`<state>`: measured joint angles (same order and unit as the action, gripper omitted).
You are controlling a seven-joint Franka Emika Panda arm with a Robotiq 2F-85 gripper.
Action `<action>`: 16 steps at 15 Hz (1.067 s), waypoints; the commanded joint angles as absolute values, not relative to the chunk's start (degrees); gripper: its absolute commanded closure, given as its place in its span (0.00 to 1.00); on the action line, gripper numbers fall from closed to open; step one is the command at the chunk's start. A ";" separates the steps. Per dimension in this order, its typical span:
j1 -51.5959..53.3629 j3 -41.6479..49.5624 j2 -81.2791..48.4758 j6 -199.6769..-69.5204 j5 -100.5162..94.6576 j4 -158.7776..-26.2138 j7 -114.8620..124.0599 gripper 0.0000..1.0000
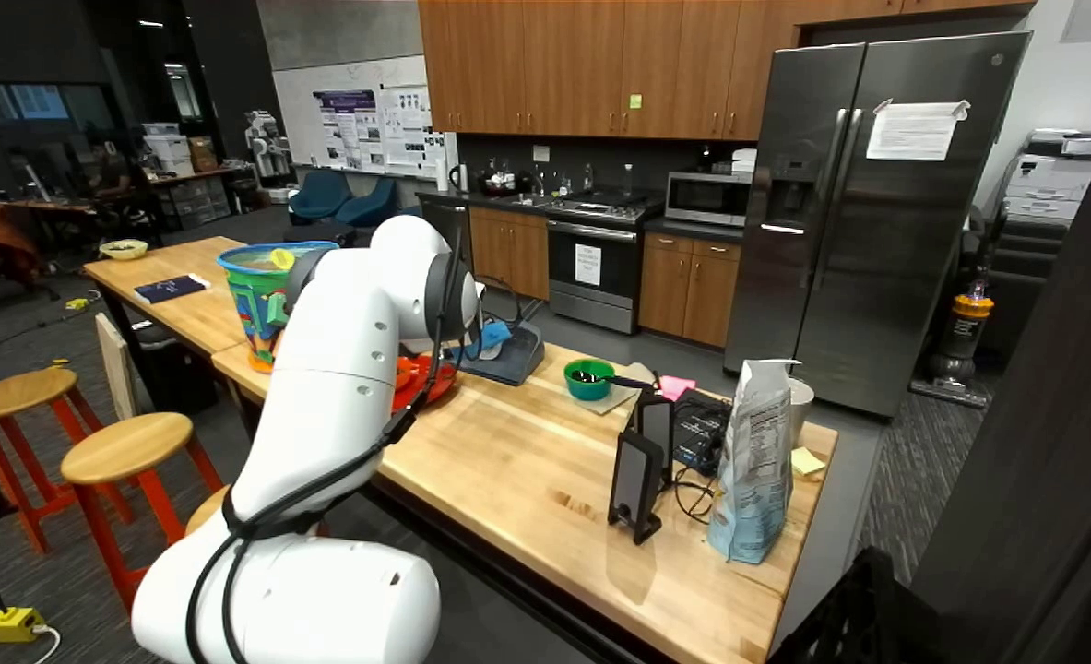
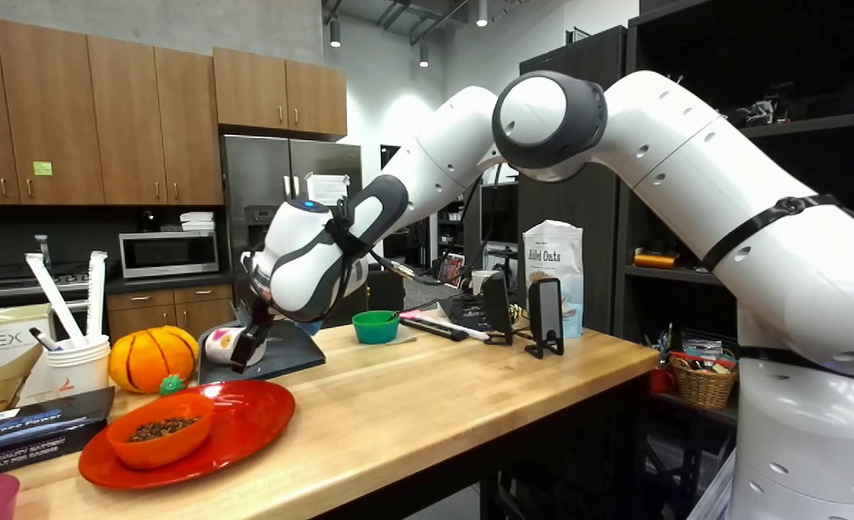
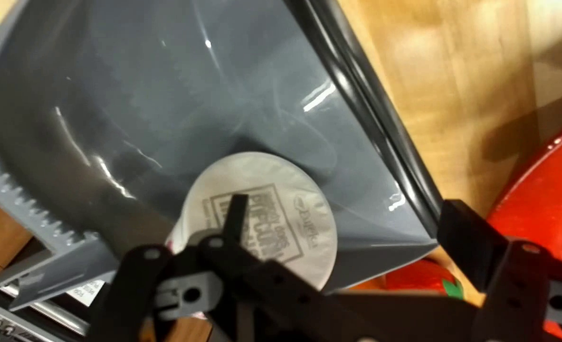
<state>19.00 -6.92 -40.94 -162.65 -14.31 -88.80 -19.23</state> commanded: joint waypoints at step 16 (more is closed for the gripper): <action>35.75 21.21 -43.98 -168.15 -27.50 -84.72 14.59 0.00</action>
<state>31.92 15.99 -43.87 -166.96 -24.86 -84.10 8.34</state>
